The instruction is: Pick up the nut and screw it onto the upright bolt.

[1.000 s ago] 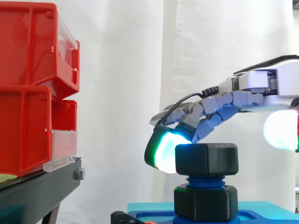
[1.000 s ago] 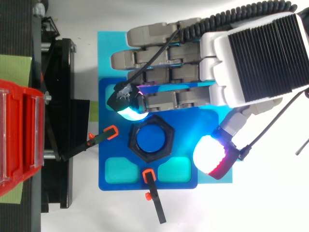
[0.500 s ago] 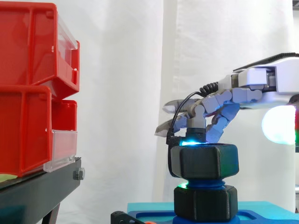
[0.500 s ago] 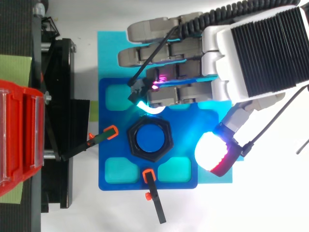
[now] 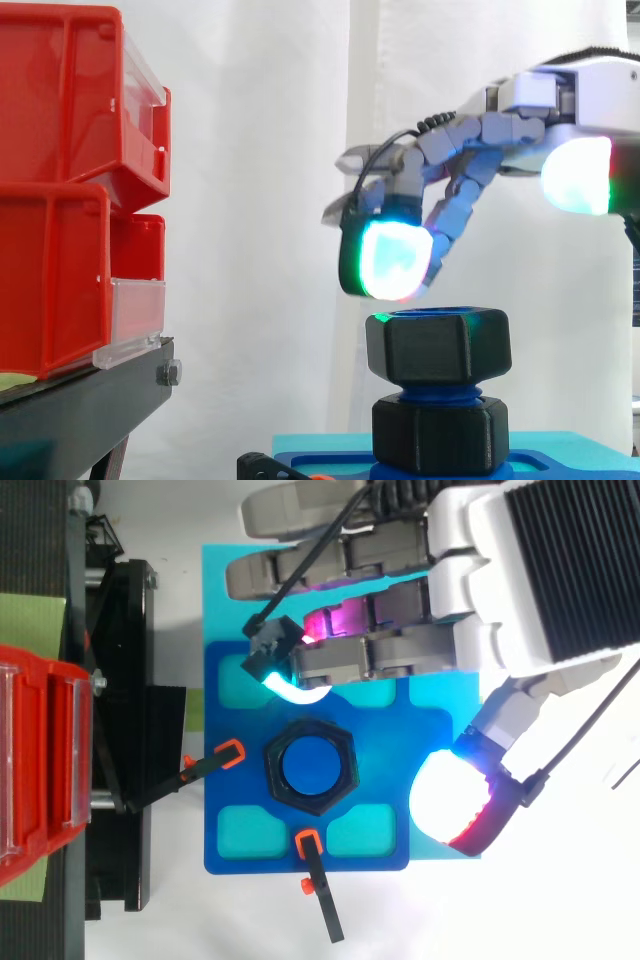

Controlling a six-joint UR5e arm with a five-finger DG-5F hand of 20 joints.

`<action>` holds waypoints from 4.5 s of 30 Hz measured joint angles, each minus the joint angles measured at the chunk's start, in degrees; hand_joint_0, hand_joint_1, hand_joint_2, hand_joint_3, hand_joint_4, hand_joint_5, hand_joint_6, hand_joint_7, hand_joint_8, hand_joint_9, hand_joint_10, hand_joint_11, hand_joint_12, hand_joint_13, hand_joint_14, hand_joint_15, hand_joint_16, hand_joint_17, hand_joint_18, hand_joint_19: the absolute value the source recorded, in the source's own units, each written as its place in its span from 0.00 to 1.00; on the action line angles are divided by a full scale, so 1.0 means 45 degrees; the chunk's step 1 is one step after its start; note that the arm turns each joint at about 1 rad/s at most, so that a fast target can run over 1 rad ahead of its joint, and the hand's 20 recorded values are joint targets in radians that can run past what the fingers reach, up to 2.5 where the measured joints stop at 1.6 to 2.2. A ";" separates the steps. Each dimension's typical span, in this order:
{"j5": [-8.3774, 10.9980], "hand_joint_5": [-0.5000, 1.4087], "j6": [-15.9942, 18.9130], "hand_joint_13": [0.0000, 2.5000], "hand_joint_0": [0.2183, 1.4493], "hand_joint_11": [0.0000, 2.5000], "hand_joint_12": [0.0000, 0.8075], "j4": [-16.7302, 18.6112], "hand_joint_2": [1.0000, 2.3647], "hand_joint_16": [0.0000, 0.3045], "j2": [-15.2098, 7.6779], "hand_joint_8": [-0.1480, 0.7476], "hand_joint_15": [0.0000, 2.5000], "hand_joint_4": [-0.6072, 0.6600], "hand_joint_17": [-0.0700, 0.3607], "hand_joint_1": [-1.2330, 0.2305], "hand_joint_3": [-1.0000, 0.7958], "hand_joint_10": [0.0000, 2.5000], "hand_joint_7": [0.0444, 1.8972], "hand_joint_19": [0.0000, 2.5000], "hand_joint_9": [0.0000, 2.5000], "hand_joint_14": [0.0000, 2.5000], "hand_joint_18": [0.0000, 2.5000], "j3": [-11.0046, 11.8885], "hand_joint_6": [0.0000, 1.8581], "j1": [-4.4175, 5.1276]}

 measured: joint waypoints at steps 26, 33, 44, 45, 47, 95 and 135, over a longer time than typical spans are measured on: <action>0.0306 0.18 0.0408 0.06 0.20 0.00 0.38 0.0119 0.00 0.13 -0.0007 0.42 0.00 0.60 0.36 0.72 0.28 0.00 0.34 0.00 0.21 0.00 0.00 -0.0246 0.27 0.0768; 0.0447 0.19 0.0568 0.07 0.20 0.00 0.38 0.0243 0.00 0.13 -0.0009 0.42 0.00 0.61 0.36 0.72 0.28 0.00 0.35 0.00 0.22 0.00 0.00 -0.0148 0.27 0.0949; 0.0670 0.19 0.0604 0.07 0.20 0.00 0.38 0.0576 0.00 0.13 -0.0014 0.42 0.00 0.61 0.36 0.72 0.28 0.00 0.35 0.00 0.22 0.00 0.00 -0.0485 0.27 0.1069; 0.0679 0.19 0.0604 0.07 0.20 0.00 0.38 0.0656 0.00 0.13 -0.0014 0.42 0.00 0.61 0.36 0.72 0.28 0.00 0.35 0.00 0.22 0.00 0.00 -0.0531 0.27 0.1069; 0.0691 0.19 0.0606 0.07 0.20 0.00 0.38 0.0854 0.00 0.13 -0.0014 0.42 0.00 0.61 0.36 0.72 0.28 0.00 0.35 0.00 0.22 0.00 0.00 -0.0619 0.27 0.1069; 0.0126 0.22 0.0690 0.11 0.21 0.00 0.35 0.1978 0.00 0.11 -0.0014 0.44 0.00 0.66 0.33 0.70 0.28 0.00 0.42 0.00 0.26 0.00 0.00 -0.1517 0.27 0.0300; -0.0832 0.18 0.0317 0.03 0.18 0.00 0.38 0.0890 0.00 0.13 0.0002 0.39 0.00 0.56 0.37 0.76 0.28 0.00 0.31 0.00 0.18 0.00 0.00 -0.0491 0.27 -0.0510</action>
